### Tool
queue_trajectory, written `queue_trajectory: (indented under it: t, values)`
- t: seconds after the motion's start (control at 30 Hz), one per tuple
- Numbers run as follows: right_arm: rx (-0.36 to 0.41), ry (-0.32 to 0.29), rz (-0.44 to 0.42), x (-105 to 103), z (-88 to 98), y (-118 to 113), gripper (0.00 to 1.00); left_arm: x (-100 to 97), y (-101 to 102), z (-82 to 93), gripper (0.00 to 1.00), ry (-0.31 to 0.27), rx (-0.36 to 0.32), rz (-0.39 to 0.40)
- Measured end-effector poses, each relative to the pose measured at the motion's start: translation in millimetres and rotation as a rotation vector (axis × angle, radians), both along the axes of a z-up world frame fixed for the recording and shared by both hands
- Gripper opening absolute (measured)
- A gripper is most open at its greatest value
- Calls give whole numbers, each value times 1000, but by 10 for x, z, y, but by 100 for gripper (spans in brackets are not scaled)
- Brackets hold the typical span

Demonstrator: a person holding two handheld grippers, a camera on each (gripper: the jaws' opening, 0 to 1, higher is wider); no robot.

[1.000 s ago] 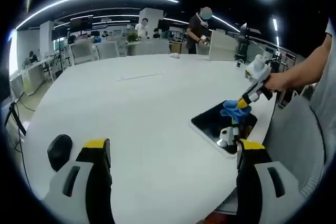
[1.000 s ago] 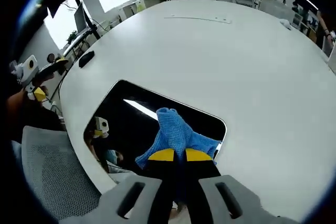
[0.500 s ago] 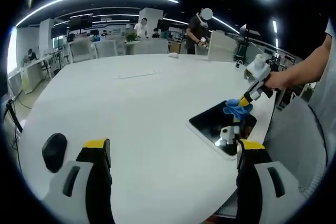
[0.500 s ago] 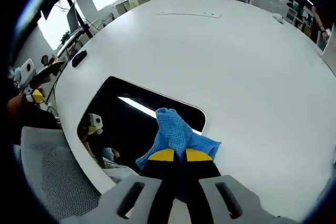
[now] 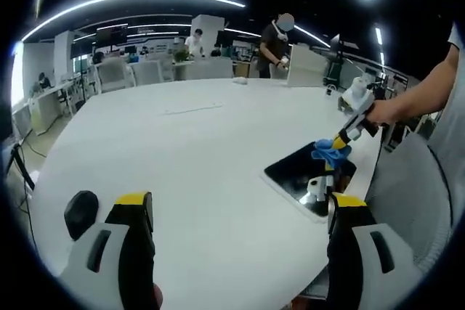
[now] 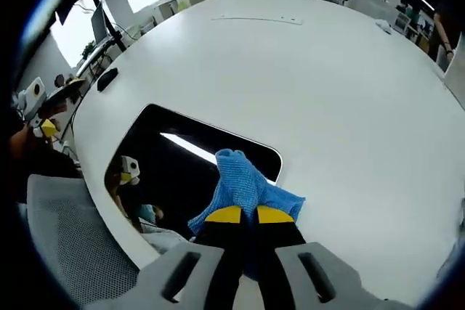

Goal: Wipe the mirror surface with the cleaning cloth until all visible marks leave the cleaned area.

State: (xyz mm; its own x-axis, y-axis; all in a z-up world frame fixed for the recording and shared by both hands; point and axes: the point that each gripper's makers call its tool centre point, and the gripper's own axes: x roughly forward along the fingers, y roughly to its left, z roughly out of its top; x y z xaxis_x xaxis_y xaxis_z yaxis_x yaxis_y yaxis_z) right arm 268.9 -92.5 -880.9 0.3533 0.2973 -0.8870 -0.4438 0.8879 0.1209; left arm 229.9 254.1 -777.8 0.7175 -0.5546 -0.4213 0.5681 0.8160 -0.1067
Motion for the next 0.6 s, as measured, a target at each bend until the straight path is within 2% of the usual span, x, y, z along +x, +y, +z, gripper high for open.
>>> queue_trajectory:
  t: [0.17, 0.33, 0.53, 0.6]
  values:
    - [-11, -6, -7, -54, 2, -53, 0, -10, 64, -76, 99, 13, 8, 26]
    - [-10, -14, -12, -44, -1, -43, 0, -44, -6, -67, 99, 12, 3, 12]
    - [-32, -64, 5, -61, 5, -37, 0, -13, -53, 1, 99, -6, -5, 6]
    - [-32, -64, -1, -58, 8, -39, 0, -23, -62, 5, 99, -6, -5, 4]
